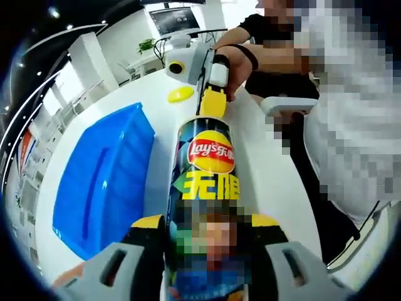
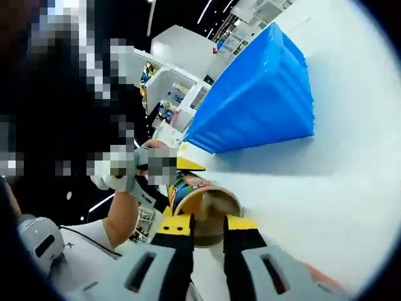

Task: Open the lid of the chip container on the table, take out the chips, place them into the box in front of the container, and close the lid

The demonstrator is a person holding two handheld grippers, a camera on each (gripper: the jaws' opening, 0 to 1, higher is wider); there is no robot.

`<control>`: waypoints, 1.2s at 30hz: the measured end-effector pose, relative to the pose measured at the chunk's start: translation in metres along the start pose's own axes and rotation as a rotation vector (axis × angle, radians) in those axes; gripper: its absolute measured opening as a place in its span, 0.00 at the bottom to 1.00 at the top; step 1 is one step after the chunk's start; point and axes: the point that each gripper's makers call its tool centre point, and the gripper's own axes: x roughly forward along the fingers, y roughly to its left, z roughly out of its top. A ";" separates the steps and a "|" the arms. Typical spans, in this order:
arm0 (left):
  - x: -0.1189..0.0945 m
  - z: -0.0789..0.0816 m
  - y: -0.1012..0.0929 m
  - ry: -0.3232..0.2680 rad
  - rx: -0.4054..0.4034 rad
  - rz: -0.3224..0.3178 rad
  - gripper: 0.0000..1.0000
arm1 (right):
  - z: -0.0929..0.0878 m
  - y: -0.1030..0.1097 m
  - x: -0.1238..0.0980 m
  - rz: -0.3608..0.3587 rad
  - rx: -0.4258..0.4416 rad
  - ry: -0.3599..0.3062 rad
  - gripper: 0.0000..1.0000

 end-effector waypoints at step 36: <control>-0.002 -0.007 0.008 0.009 -0.041 -0.002 0.51 | 0.013 -0.019 -0.043 -0.276 -0.012 -0.051 0.00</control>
